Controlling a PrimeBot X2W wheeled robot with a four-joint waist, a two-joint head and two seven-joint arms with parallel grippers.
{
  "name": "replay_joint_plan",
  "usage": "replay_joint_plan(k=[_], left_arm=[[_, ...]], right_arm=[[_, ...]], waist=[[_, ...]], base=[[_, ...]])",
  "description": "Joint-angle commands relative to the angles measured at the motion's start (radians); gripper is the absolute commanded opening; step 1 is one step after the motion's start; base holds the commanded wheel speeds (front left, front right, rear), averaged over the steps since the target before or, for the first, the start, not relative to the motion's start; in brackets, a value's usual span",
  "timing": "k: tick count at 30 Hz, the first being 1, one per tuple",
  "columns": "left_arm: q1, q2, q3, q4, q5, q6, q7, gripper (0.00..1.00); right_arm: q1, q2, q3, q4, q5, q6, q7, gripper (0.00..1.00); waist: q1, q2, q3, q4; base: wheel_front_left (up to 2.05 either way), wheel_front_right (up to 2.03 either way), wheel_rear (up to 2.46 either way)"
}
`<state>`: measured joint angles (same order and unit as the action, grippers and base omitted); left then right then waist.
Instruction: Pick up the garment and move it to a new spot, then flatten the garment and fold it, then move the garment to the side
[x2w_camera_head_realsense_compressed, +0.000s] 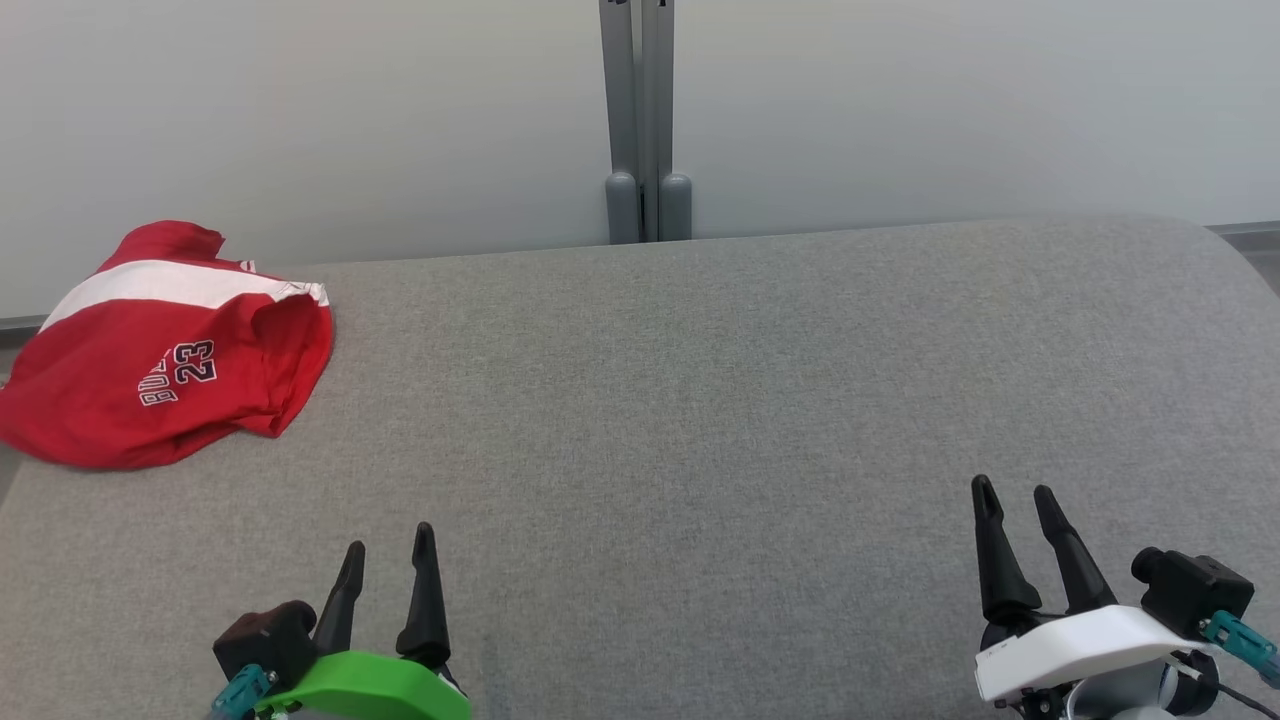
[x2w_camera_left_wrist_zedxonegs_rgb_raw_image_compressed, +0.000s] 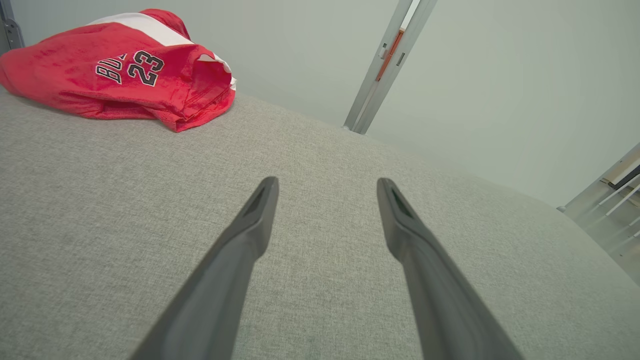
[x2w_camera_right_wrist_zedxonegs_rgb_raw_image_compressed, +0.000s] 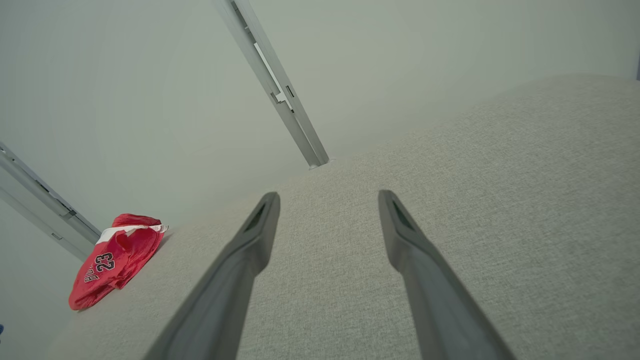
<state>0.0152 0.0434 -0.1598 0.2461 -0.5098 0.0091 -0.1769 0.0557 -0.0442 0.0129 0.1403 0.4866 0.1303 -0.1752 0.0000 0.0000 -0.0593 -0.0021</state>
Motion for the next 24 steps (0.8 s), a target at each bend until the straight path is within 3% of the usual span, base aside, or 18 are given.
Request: replay_joint_plan(k=[1, 24], left_arm=[[0.007, 0.008, -0.002, -0.003, 0.025, 0.005, -0.009, 1.00], [0.009, 0.009, -0.023, 0.026, 0.186, 0.028, -0.057, 1.00]], right_arm=[[0.004, -0.005, 0.001, -0.010, -0.026, 0.000, -0.010, 1.00], [0.011, -0.007, 0.002, -0.003, -0.224, 0.000, -0.060, 1.00]], waist=[[0.0000, 0.0000, 0.000, 0.000], [0.0000, 0.0000, -0.005, 0.004]], base=[[0.00, 0.00, 0.00], [0.00, 0.00, 0.00]])
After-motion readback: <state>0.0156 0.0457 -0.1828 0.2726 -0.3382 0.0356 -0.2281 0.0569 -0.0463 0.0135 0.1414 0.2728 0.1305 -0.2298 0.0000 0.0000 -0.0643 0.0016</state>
